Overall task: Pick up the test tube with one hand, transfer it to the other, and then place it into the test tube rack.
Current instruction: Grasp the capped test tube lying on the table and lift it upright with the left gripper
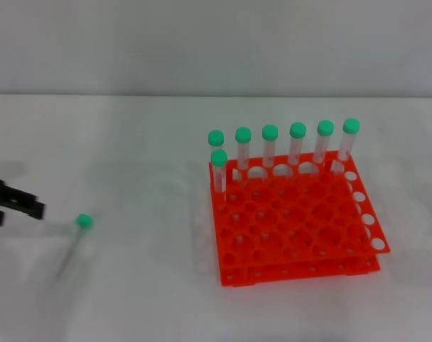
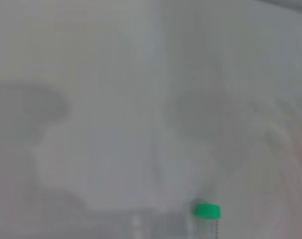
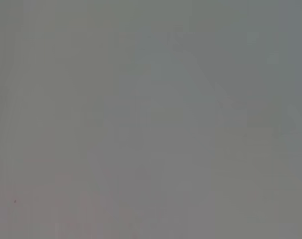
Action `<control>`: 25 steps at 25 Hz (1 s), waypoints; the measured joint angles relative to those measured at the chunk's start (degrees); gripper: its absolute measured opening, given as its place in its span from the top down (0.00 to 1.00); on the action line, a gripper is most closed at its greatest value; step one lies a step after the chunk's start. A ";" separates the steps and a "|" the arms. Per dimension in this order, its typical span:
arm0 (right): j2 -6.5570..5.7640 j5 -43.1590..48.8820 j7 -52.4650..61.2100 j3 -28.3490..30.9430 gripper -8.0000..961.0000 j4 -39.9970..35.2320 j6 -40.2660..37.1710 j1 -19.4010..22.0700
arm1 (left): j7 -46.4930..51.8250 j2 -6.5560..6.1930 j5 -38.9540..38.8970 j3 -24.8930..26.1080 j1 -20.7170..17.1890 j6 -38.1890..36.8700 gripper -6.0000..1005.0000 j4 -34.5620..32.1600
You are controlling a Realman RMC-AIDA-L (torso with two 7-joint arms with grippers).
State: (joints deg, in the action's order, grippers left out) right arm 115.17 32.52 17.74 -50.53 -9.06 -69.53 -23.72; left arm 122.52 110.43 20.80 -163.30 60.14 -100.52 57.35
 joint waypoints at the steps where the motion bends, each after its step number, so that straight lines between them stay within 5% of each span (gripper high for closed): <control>1: 0.01 0.00 -0.01 0.00 0.33 0.00 0.00 -0.01 | -0.01 0.24 1.24 0.00 0.68 0.89 0.13 -1.30; 6: 0.07 0.00 -0.03 0.00 0.33 0.06 -0.05 0.27 | 1.10 0.76 7.27 0.00 2.87 6.42 0.13 -9.30; 25: 0.23 0.00 0.27 0.00 0.33 0.88 -0.15 0.55 | 8.37 1.72 13.55 0.08 4.29 12.97 0.13 -20.88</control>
State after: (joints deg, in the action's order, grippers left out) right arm 115.40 32.52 18.02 -50.54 -8.17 -69.68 -23.16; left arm 130.89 112.15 34.34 -163.23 64.43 -87.54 36.47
